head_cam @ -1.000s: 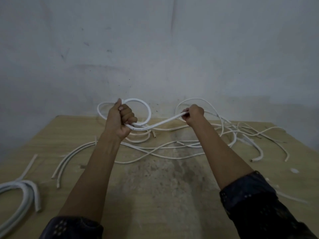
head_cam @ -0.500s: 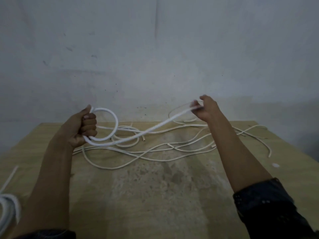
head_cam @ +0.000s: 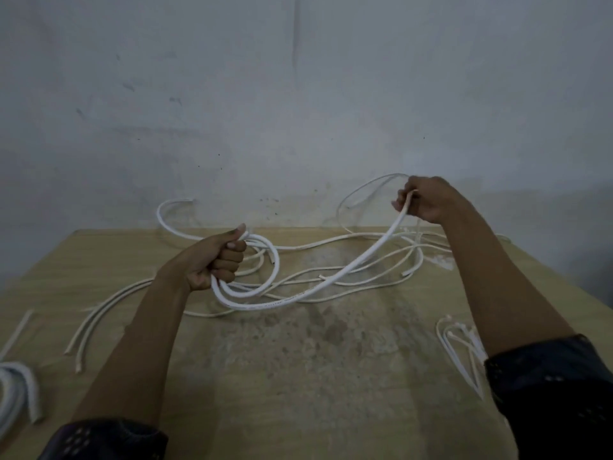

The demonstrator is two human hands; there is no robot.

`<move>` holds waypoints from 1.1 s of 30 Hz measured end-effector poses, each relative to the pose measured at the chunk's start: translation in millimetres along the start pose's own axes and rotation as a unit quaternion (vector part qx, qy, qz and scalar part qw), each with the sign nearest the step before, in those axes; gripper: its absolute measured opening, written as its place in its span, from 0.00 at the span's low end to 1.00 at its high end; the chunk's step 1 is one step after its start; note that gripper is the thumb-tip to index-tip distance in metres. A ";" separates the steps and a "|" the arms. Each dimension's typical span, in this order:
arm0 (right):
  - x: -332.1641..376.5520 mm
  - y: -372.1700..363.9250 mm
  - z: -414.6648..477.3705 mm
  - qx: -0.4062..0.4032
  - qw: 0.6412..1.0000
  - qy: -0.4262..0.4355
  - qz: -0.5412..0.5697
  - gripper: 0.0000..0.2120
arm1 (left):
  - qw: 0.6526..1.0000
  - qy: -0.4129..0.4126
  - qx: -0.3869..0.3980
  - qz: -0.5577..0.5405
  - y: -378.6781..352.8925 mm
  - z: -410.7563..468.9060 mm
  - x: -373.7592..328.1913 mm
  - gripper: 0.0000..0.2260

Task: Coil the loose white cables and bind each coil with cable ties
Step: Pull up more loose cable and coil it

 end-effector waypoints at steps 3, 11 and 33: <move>2.4 12.7 6.3 -0.044 0.998 0.004 0.049 0.09 | 0.999 0.025 -0.015 -0.013 3.2 0.4 8.9 0.22; 35.8 -18.2 -20.7 0.098 0.944 -0.044 -0.311 0.17 | 0.996 0.082 0.024 0.028 -10.0 9.8 17.8 0.25; 80.4 -168.8 -99.6 0.126 0.888 0.384 -0.218 0.25 | 0.993 0.109 -0.007 0.042 -81.4 68.6 52.1 0.21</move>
Point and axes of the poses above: each hand's wrist, its own z-axis towards the middle knuckle, its own y-axis out of the back of the hand, x = y × z, the point moved 4 cm from there along z, towards the middle knuckle, and after that the axes turned 14 degrees about x, right-handed, at the moved point
